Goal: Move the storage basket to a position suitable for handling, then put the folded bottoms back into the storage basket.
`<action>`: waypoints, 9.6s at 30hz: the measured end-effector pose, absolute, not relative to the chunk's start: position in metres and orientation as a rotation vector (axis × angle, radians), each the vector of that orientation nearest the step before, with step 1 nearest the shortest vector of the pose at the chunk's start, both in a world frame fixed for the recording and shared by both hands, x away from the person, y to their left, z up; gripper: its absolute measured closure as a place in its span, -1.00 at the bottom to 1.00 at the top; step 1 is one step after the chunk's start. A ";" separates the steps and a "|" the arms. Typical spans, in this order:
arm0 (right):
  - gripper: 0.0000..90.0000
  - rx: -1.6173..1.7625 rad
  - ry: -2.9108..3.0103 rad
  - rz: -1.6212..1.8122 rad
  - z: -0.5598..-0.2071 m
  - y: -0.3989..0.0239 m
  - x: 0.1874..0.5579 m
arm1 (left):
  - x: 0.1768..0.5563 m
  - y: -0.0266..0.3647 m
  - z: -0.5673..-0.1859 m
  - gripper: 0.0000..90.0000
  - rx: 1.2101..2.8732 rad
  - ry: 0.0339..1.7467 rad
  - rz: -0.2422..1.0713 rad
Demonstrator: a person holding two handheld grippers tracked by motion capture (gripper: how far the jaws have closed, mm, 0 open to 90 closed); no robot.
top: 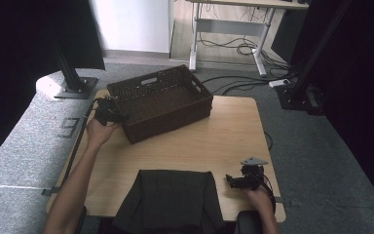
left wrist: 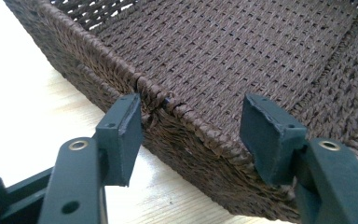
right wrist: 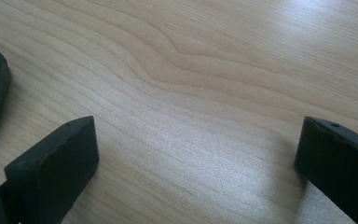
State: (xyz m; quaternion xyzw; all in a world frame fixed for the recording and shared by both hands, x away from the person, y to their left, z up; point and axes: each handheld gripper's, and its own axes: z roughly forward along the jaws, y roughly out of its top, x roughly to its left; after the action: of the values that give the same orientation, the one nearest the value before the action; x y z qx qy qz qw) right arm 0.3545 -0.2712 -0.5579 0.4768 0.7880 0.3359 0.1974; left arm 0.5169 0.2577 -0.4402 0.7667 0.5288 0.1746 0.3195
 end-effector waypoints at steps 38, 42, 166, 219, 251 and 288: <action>-1.00 1.332 2.207 0.941 -0.558 -0.271 0.355 | 0.521 0.288 -0.441 0.52 1.962 1.469 0.590; -1.00 1.332 2.207 0.941 -0.558 -0.271 0.355 | 0.520 0.286 -0.442 0.57 1.958 1.458 0.577; -1.00 1.341 2.202 0.937 -0.558 -0.270 0.351 | 0.362 0.283 -0.548 -1.00 2.215 1.079 0.400; -1.00 1.443 2.459 1.047 -0.540 -0.171 0.288 | 0.296 0.192 -0.538 -1.00 2.207 1.034 0.064; 0.46 1.307 2.758 1.520 -0.546 -0.142 0.307 | 0.304 0.178 -0.537 0.39 2.150 0.917 -0.139; 0.60 0.923 2.534 1.635 -0.459 -0.145 0.293 | 0.309 0.198 -0.450 0.52 1.959 0.683 -0.120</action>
State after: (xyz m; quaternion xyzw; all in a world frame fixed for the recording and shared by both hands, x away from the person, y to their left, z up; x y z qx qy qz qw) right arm 0.2929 -0.1451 -0.4589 0.2927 0.8035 0.5183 -0.0059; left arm 0.3087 0.1980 -0.4498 0.8124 0.2835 -0.0499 0.5071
